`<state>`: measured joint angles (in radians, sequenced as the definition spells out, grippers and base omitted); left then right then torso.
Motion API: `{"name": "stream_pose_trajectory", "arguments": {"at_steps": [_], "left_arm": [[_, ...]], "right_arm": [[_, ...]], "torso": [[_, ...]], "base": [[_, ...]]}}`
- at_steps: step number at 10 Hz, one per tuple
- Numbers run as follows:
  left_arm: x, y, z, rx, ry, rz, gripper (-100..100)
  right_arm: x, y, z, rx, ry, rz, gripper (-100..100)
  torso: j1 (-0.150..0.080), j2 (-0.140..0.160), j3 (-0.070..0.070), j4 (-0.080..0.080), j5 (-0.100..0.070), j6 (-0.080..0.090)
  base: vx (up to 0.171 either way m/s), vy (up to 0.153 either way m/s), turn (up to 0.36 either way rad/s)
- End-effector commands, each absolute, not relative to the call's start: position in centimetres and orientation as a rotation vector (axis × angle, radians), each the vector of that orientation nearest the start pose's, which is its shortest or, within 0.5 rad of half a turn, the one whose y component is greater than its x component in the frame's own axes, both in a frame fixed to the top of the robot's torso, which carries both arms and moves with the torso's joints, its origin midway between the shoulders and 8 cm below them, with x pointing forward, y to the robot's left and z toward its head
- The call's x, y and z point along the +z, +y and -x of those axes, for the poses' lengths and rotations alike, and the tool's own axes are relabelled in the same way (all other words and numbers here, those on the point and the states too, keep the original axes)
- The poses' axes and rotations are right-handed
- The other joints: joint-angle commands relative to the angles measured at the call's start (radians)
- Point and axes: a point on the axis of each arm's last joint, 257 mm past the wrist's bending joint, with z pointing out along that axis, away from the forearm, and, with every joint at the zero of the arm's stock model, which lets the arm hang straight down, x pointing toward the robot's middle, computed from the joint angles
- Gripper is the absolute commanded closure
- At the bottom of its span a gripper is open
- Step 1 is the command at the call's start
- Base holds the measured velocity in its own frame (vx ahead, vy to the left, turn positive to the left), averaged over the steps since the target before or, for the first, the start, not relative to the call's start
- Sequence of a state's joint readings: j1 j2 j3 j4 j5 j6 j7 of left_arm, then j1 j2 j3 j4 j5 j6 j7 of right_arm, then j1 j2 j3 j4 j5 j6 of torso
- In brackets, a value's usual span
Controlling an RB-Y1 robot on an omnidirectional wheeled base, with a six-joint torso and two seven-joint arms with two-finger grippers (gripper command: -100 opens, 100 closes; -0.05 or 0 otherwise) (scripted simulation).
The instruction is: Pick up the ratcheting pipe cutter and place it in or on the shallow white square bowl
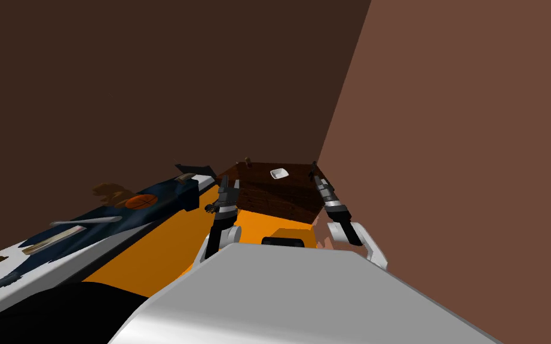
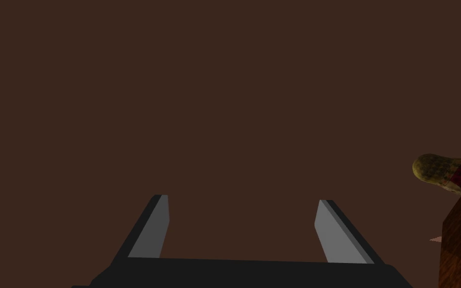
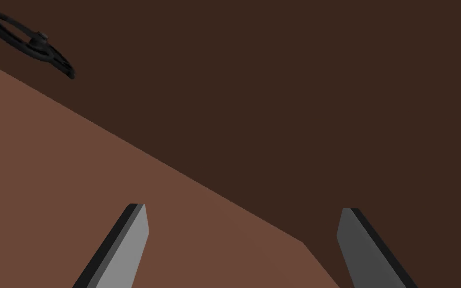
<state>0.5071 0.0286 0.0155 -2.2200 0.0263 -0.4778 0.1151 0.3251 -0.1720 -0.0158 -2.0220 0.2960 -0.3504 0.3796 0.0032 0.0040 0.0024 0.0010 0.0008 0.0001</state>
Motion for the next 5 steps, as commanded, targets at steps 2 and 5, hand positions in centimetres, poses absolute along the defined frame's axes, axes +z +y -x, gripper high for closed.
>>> {"name": "stream_pose_trajectory", "arguments": {"at_steps": [2, 5], "left_arm": [[-0.9, 29.0, -35.7, -1.384, 0.643, 0.773, 0], [-0.9, 29.0, -35.7, -1.384, 0.643, 0.773, 0]], "right_arm": [[-9.0, -26.1, -44.3, 0.572, 1.173, -0.231, -100], [-11.4, -27.8, -45.5, 0.415, 1.244, -0.159, -100]], "torso": [[0.001, -0.001, -0.001, 0.0, 0.0, 0.0], [0.0, -0.007, -0.004, -0.001, 0.0, 0.0]], "base": [[-0.022, 0.054, -0.044], [0.035, 0.048, -0.02]]}}
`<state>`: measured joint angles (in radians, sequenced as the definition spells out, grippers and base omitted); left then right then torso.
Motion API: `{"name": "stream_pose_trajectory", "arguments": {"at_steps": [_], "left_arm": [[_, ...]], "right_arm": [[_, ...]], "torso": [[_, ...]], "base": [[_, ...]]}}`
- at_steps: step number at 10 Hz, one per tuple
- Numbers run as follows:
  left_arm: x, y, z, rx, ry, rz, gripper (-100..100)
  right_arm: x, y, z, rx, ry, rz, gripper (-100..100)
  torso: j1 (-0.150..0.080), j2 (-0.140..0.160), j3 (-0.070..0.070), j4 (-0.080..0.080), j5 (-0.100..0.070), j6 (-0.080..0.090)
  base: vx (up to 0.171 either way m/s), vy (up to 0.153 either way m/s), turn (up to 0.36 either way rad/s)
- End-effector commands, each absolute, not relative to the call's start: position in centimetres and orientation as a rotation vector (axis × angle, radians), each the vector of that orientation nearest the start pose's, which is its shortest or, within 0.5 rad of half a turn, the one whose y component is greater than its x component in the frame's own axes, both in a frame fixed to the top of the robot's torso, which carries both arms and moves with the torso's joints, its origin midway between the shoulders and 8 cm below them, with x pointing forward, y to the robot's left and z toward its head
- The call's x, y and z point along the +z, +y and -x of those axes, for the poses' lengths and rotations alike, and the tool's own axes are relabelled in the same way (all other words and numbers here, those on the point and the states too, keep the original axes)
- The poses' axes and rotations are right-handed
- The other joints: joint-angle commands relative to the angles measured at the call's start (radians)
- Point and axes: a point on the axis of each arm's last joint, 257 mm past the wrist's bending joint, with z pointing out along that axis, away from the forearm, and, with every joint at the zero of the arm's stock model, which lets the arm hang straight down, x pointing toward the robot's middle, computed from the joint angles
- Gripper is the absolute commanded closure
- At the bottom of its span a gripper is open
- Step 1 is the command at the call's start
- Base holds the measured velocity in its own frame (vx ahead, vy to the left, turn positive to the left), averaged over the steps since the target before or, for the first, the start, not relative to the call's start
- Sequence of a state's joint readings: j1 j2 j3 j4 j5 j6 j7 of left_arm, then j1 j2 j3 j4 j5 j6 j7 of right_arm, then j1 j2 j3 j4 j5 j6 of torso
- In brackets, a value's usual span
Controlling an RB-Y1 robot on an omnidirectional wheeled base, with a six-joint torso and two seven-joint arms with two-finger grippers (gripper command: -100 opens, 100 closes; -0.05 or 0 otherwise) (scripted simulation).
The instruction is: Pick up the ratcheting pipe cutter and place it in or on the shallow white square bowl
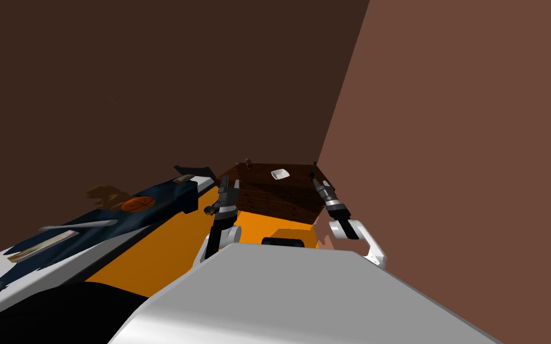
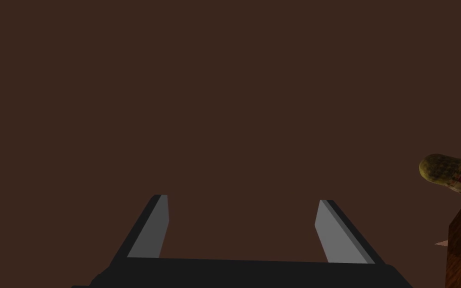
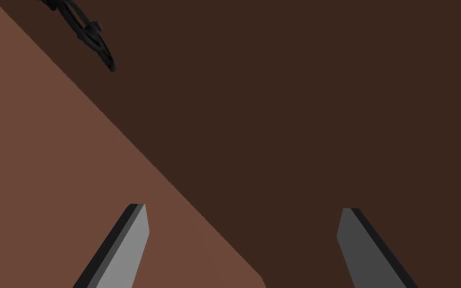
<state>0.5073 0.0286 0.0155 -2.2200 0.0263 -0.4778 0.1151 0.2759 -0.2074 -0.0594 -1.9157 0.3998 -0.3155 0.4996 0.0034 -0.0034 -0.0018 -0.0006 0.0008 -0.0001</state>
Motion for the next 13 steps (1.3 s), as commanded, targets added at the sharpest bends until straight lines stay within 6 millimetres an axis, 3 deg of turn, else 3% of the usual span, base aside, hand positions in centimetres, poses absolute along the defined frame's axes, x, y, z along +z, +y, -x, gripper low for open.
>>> {"name": "stream_pose_trajectory", "arguments": {"at_steps": [1, 10, 11, 13], "left_arm": [[-0.9, 29.0, -35.7, -1.384, 0.643, 0.773, 0], [-0.9, 29.0, -35.7, -1.384, 0.643, 0.773, 0], [-0.9, 29.0, -35.7, -1.384, 0.643, 0.773, 0], [-0.9, 29.0, -35.7, -1.384, 0.643, 0.773, 0]], "right_arm": [[-12.2, -28.7, -45.9, 0.361, 1.267, -0.137, -100], [-18.4, -39.8, -46.3, -0.118, 1.455, 0.019, -100], [-19.2, -42.2, -46.0, -0.207, 1.485, 0.044, -100], [-20.0, -45.1, -45.5, -0.314, 1.519, 0.078, -100]], "torso": [[0.0, 0.0, 0.0, 0.0, 0.0, 0.0], [0.0, -0.009, -0.005, -0.002, 0.0, 0.0], [-0.001, -0.009, -0.005, -0.002, 0.0, 0.0], [0.0, -0.012, -0.007, -0.003, 0.0, 0.0]], "base": [[0.079, 0.044, -0.008], [0.154, 0.037, 0.027], [0.225, 0.033, 0.065], [0.21, 0.049, 0.048]]}}
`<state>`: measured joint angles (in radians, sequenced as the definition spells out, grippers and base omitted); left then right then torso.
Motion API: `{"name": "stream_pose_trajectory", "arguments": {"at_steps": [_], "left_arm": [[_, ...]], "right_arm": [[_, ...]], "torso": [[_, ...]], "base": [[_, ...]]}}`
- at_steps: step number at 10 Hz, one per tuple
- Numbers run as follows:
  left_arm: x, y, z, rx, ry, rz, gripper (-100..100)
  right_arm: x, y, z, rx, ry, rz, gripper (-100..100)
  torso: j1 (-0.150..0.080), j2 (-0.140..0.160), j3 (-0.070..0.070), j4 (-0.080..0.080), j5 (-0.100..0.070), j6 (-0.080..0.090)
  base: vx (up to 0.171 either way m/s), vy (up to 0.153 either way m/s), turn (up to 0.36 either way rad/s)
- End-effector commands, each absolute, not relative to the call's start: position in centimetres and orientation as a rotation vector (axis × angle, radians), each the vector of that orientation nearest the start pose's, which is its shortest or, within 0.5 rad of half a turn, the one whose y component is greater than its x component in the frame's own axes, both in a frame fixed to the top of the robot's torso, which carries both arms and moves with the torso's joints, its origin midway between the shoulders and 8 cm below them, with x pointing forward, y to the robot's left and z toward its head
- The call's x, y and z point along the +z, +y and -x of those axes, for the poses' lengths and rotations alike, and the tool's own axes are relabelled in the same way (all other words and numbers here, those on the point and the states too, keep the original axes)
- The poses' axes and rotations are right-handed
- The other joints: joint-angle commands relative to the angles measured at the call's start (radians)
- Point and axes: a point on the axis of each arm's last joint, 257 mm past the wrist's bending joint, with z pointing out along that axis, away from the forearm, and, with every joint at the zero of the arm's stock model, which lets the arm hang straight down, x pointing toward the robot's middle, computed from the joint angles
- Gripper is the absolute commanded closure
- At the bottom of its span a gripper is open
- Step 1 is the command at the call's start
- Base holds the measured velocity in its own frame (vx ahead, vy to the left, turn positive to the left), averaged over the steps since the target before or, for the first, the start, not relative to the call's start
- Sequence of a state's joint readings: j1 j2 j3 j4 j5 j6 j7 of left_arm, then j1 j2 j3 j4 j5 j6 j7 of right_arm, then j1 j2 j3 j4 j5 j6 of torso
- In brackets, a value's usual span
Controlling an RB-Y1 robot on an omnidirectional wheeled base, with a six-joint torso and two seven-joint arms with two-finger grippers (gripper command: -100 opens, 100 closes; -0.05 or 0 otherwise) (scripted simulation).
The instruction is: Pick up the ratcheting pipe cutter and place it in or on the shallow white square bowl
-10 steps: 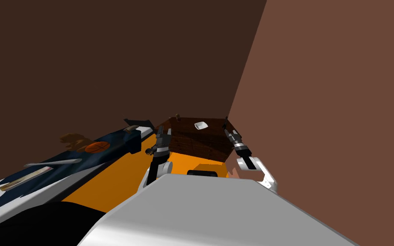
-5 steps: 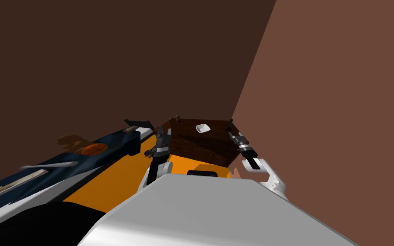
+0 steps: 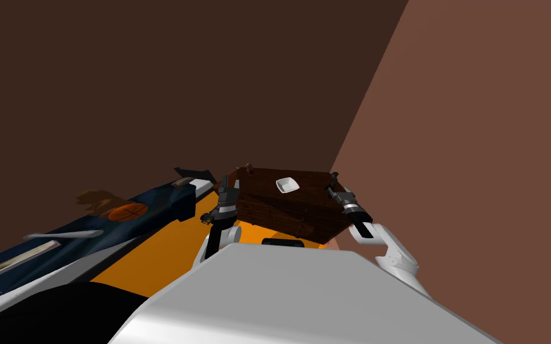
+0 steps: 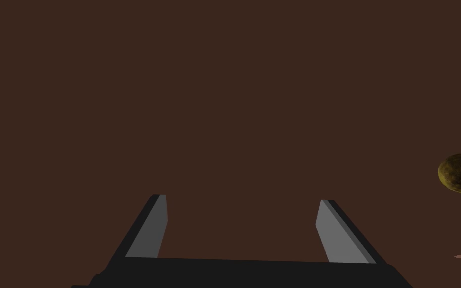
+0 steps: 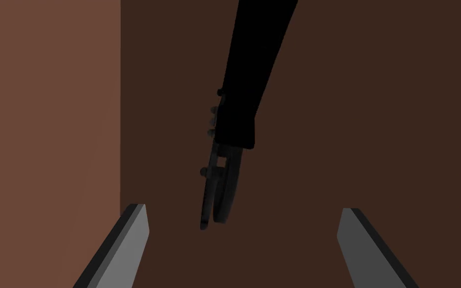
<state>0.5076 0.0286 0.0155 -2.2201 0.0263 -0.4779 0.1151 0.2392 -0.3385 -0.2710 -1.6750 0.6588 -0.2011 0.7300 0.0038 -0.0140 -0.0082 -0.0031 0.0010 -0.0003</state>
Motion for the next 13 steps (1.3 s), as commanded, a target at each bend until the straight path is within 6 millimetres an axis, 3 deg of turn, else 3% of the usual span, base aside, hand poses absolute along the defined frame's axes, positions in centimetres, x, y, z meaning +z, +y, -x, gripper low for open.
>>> {"name": "stream_pose_trajectory", "arguments": {"at_steps": [1, 2, 3, 4, 5, 6, 10, 11, 12, 13], "left_arm": [[-0.9, 29.0, -35.7, -1.384, 0.643, 0.773, 0], [-0.9, 29.0, -35.7, -1.384, 0.643, 0.773, 0], [-0.9, 29.0, -35.7, -1.384, 0.643, 0.773, 0], [-0.9, 29.0, -35.7, -1.384, 0.643, 0.773, 0], [-0.9, 29.0, -35.7, -1.384, 0.643, 0.773, 0], [-0.9, 29.0, -35.7, -1.384, 0.643, 0.773, 0], [-0.9, 29.0, -35.7, -1.384, 0.643, 0.773, 0], [-0.9, 29.0, -35.7, -1.384, 0.643, 0.773, 0], [-0.9, 29.0, -35.7, -1.384, 0.643, 0.773, 0], [-0.9, 29.0, -35.7, -1.384, 0.643, 0.773, 0]], "right_arm": [[-20.2, -45.8, -45.4, -0.341, 1.527, 0.088, -100], [-20.4, -47.4, -45.1, -0.399, 1.544, 0.11, -100], [-20.3, -46.4, -45.6, -0.364, 1.534, 0.096, -100], [-20.3, -46.5, -45.6, -0.371, 1.536, 0.099, 0], [-20.3, -46.5, -45.6, -0.37, 1.535, 0.099, -100], [-20.3, -46.5, -45.6, -0.371, 1.535, 0.099, 100], [-20.2, -46.6, -45.6, -0.371, 1.534, 0.098, 100], [-20.2, -46.6, -45.6, -0.371, 1.534, 0.098, 0], [-20.2, -46.6, -45.6, -0.371, 1.534, 0.098, 100], [-20.2, -46.6, -45.6, -0.371, 1.534, 0.098, 0]], "torso": [[0.0, 0.0, 0.0, 0.0, 0.0, 0.0], [0.0, 0.001, 0.001, 0.0, 0.0, 0.0], [-0.001, 0.002, 0.001, 0.0, 0.0, 0.0], [-0.001, 0.01, 0.006, 0.002, 0.0, 0.0], [-0.002, 0.013, 0.007, 0.003, 0.0, 0.0], [-0.003, 0.013, 0.008, 0.003, -0.001, 0.0], [-0.003, 0.014, 0.008, 0.003, -0.001, 0.0], [-0.003, 0.014, 0.008, 0.003, -0.001, 0.0], [-0.002, 0.014, 0.008, 0.003, -0.001, 0.0], [-0.002, 0.014, 0.008, 0.002, -0.001, 0.0]], "base": [[0.173, 0.043, 0.028], [0.162, 0.024, 0.039], [0.003, 0.022, -0.051], [0.0, 0.0, 0.0], [0.0, 0.0, 0.0], [0.0, 0.0, 0.0], [0.0, 0.0, 0.0], [0.0, 0.0, 0.0], [0.0, 0.0, 0.0], [0.0, 0.0, 0.0]]}}
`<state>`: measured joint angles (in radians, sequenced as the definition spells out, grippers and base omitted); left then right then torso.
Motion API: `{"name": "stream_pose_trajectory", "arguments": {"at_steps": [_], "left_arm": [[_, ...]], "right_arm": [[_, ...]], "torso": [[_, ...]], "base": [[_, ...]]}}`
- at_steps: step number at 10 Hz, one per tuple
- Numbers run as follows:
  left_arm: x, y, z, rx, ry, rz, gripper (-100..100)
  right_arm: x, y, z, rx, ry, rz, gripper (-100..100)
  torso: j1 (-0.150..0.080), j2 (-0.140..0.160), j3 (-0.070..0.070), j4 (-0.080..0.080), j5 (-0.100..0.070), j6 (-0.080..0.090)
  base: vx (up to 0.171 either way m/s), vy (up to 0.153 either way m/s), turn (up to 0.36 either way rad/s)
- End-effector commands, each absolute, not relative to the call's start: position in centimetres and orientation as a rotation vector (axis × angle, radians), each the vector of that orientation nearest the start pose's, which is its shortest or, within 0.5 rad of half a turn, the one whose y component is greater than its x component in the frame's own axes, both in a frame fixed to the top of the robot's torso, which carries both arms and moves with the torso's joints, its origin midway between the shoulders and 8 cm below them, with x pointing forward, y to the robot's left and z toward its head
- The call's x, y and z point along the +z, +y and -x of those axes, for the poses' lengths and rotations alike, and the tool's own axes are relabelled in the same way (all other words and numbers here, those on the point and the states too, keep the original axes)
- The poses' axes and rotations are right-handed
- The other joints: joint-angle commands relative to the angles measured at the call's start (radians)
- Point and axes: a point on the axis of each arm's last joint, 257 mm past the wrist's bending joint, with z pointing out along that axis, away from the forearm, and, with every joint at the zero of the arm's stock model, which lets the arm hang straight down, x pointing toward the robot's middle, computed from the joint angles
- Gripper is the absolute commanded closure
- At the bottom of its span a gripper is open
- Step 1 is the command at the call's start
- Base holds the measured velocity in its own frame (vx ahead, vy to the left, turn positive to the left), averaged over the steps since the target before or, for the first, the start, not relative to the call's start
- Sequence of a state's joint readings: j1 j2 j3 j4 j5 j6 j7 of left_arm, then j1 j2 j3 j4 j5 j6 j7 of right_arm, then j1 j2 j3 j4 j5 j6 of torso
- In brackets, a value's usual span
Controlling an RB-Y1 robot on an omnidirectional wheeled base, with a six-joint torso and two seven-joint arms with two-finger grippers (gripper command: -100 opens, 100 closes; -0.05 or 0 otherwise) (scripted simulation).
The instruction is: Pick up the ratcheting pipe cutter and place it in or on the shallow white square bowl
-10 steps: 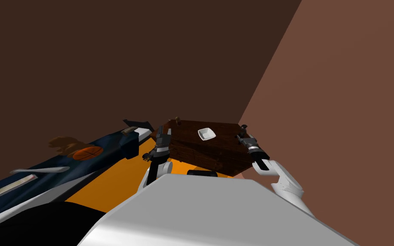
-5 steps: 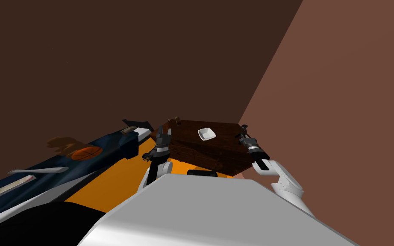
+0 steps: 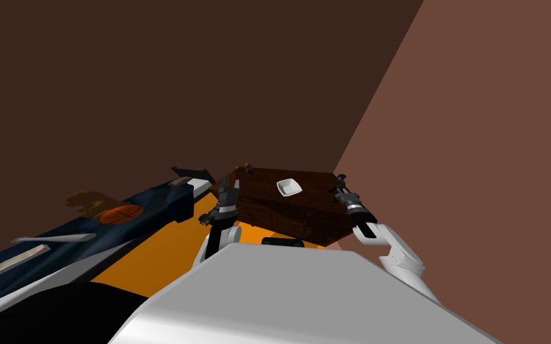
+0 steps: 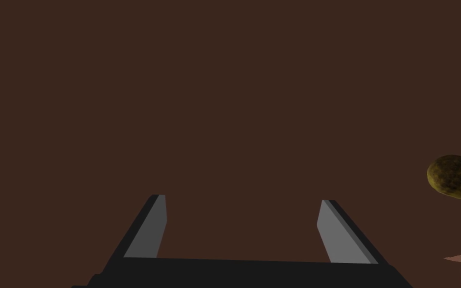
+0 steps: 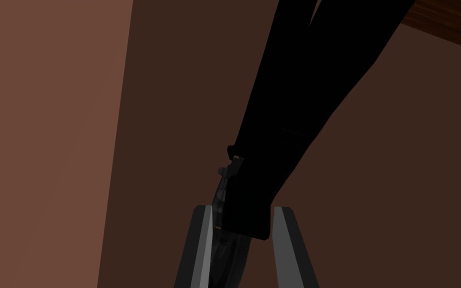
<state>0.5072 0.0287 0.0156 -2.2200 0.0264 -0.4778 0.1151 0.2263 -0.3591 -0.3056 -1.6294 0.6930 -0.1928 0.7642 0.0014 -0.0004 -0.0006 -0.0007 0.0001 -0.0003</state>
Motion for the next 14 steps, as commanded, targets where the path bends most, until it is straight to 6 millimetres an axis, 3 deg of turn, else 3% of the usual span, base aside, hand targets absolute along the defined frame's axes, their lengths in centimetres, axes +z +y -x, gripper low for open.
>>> {"name": "stream_pose_trajectory", "arguments": {"at_steps": [1, 8, 11, 14], "left_arm": [[-0.9, 29.0, -35.7, -1.384, 0.643, 0.773, 0], [-0.9, 29.0, -35.7, -1.385, 0.643, 0.773, 0], [-0.9, 29.0, -35.7, -1.385, 0.643, 0.773, 0], [-0.9, 29.0, -35.7, -1.385, 0.643, 0.773, 0]], "right_arm": [[-19.4, -46.7, -45.7, -0.386, 1.516, 0.106, 100], [-15.4, -48.3, -46.2, -0.456, 1.441, 0.106, 100], [-13.5, -49.1, -46.7, -0.477, 1.418, 0.085, 100], [-12.1, -49.6, -47.0, -0.489, 1.408, 0.068, 100]], "torso": [[0.0, 0.0, 0.0, 0.0, 0.0, 0.0], [0.006, 0.017, 0.01, 0.004, 0.002, 0.002], [0.011, 0.017, 0.01, 0.004, 0.003, 0.001], [0.015, 0.01, 0.007, 0.003, 0.004, 0.0]], "base": [[-0.092, -0.001, 0.025], [-0.208, 0.049, 0.046], [-0.196, 0.145, 0.096], [-0.091, 0.18, 0.089]]}}
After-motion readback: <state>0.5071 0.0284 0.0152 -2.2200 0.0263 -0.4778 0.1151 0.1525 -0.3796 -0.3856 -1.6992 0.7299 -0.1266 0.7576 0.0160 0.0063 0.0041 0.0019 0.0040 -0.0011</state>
